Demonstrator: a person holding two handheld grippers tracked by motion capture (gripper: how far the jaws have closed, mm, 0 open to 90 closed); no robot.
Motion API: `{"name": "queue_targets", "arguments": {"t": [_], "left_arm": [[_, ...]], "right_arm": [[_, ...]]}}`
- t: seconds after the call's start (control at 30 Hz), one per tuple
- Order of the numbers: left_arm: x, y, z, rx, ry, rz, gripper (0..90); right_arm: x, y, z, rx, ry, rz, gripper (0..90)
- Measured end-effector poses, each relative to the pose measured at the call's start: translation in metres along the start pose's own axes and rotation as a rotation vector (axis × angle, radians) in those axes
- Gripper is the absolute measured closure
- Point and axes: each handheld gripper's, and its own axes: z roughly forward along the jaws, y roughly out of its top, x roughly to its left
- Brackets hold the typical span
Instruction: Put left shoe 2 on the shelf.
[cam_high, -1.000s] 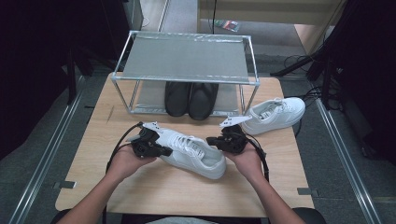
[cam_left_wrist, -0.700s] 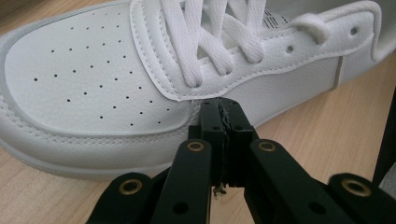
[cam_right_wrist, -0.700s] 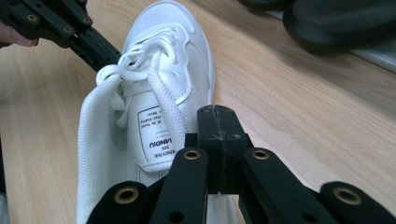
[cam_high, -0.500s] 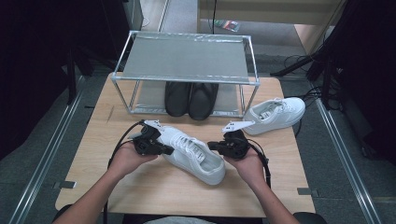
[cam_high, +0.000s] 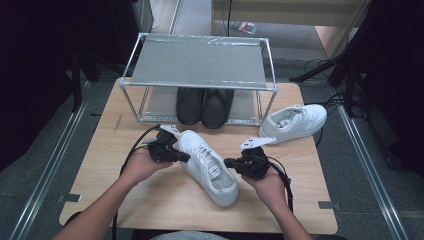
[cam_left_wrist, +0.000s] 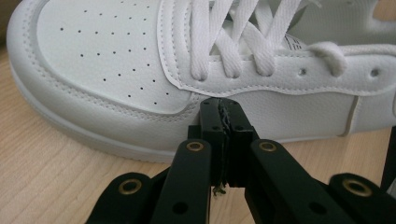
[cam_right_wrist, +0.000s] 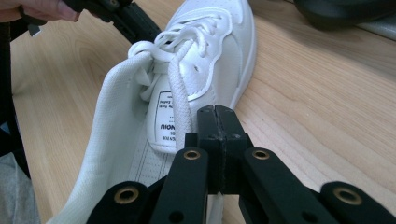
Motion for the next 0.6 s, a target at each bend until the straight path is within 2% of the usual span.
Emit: {"name": "queue_targets", "arguments": {"t": [0.23,0.3,0.4,0.47,0.5,0.53,0.6], "left_arm": [[0.002,0.007,0.005,-0.001,-0.013,0.004,89.0],[0.003,0.009,0.006,-0.004,-0.019,0.007,88.8],[0.007,0.01,0.007,-0.011,-0.043,-0.007,88.6],[0.008,0.009,0.006,-0.012,-0.054,-0.003,87.3],[0.008,0.009,0.006,-0.012,-0.054,-0.003,85.2],[0.005,0.009,0.003,-0.018,-0.019,0.016,82.8],[0.004,0.009,0.0,-0.022,-0.017,0.027,81.9]], "right_arm": [[0.006,-0.006,-0.004,-0.006,-0.019,0.013,90.0],[0.006,-0.008,-0.005,-0.013,-0.02,0.03,90.0],[0.007,-0.009,-0.006,-0.015,-0.023,0.04,90.0],[0.007,-0.009,-0.008,-0.018,-0.038,0.039,87.5],[0.007,-0.009,-0.008,-0.018,-0.038,0.039,87.5],[0.007,-0.008,-0.01,-0.035,-0.042,0.045,85.9],[0.008,-0.007,-0.012,-0.043,-0.047,0.049,85.6]]}}
